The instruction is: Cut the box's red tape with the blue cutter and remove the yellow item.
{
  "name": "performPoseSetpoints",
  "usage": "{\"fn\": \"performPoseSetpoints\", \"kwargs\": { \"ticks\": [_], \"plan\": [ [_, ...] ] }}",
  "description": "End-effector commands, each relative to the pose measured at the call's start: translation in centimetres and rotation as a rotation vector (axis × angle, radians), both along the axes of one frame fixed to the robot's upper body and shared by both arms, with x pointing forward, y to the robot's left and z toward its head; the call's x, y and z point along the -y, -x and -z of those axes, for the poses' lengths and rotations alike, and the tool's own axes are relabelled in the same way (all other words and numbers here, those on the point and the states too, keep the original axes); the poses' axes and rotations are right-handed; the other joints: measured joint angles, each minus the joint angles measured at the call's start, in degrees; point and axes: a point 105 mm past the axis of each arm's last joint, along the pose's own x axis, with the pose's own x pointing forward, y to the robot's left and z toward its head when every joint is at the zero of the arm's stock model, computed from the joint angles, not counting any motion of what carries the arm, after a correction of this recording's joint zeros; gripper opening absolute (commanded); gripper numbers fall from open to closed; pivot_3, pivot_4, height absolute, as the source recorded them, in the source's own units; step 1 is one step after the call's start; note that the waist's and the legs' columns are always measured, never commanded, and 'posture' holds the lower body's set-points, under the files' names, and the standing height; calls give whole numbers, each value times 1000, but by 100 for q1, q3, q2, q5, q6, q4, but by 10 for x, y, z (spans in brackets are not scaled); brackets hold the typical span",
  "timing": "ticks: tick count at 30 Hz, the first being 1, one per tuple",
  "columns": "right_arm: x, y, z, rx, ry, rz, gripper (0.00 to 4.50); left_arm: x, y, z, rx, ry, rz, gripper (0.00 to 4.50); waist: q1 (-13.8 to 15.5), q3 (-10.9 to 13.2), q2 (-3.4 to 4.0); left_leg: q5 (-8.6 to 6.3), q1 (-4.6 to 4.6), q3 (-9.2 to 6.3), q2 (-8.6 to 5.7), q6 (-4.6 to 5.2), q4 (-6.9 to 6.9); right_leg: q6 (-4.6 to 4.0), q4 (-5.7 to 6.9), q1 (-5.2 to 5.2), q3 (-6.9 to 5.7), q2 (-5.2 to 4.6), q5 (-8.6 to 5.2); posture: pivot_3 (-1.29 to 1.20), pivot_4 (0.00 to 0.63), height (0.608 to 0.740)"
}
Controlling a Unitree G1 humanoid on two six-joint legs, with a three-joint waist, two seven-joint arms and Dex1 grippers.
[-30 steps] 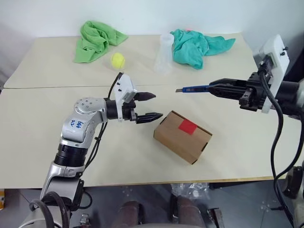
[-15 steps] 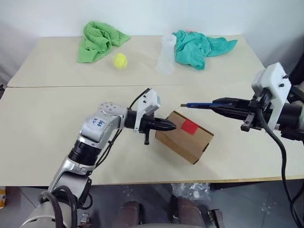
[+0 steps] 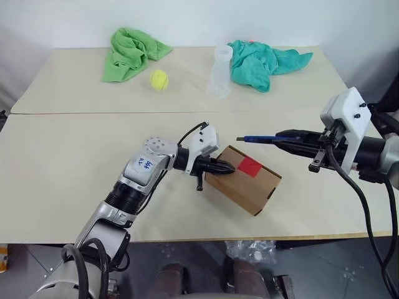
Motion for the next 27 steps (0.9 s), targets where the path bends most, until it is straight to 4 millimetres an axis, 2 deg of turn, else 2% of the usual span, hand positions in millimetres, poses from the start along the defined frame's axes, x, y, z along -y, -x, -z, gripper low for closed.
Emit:
{"fn": "performPoseSetpoints", "kwargs": {
  "ticks": [1, 8, 17, 27],
  "plan": [
    [-1, 3, 1, 12, 36, -13, 313, 0, -2, 1, 24, -28, 4, 89, -1, 0, 0, 0, 1, 0, 0, 1, 1, 0, 0, 2, 0, -1, 0, 0, 150, 740],
    [1, 1, 13, -11, 74, -10, 313, -1, -3, 1, 30, -31, 1, 89, -2, 0, 0, -1, 3, -1, 1, 2, 6, 1, 0, 5, 1, -1, 4, 0, 150, 740],
    [1, -6, 9, 19, 70, -9, 313, -2, -3, -1, 32, -28, 2, 89, -2, 0, 0, 0, 3, -1, 0, 3, 8, 1, 0, 6, 1, -2, 5, 0, 150, 740],
    [5, -10, 22, -16, 59, 0, 313, -2, -3, 0, 35, -28, 3, 89, 0, 0, 0, 0, 3, -1, 0, 4, 9, 1, -1, 6, 1, -1, 6, 0, 150, 740]
  ]
}}
